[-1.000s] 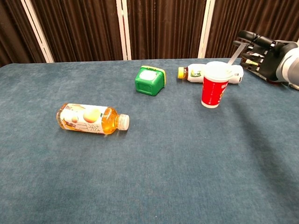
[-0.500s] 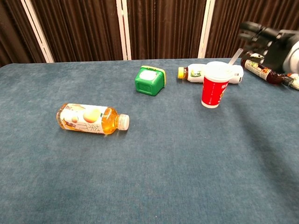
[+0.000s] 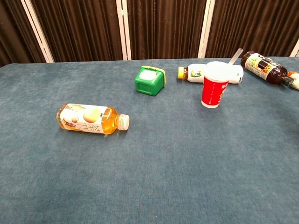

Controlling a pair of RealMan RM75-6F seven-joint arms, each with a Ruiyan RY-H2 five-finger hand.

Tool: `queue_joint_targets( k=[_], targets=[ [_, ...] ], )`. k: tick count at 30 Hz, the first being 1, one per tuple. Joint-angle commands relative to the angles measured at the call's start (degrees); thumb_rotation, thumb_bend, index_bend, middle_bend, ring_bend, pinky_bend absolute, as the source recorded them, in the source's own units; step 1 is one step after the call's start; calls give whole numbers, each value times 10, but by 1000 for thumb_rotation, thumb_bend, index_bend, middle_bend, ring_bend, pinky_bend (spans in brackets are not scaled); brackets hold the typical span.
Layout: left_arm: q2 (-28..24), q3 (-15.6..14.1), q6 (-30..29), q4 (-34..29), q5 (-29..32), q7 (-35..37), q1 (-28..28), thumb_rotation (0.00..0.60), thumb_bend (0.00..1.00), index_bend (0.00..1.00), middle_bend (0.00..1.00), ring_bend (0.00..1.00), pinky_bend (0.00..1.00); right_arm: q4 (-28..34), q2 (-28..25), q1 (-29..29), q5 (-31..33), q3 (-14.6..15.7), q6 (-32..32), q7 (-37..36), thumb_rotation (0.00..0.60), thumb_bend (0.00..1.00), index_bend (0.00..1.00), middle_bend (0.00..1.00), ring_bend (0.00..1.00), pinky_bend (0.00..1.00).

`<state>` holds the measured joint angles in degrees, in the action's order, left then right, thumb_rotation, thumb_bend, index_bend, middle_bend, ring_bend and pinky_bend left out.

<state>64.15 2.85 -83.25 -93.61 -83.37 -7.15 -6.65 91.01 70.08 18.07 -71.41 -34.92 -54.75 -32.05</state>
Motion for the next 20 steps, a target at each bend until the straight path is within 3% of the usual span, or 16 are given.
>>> queue_joint_targets(
  k=[1, 4, 12, 20],
  targets=[
    [1, 0, -2, 0, -1, -2, 1, 600, 296, 0, 0, 0, 0, -26, -63, -63, -109, 86, -89, 155, 600, 55, 83, 0, 0, 0],
    [2, -1, -5, 1, -2, -3, 2, 600, 294, 0, 0, 0, 0, -51, -71, -94, -144, 128, -145, 252, 600, 33, 36, 0, 0, 0],
    [5, -3, -12, 7, -9, 1, 5, 600, 294, 0, 0, 0, 0, -61, -73, -162, -176, 206, -245, 340, 600, 0, 0, 0, 0, 0],
    [5, -4, -13, 9, -11, 3, 6, 600, 295, 0, 0, 0, 0, -52, -77, -155, -152, 225, -230, 349, 600, 0, 0, 0, 0, 0]
  ],
)
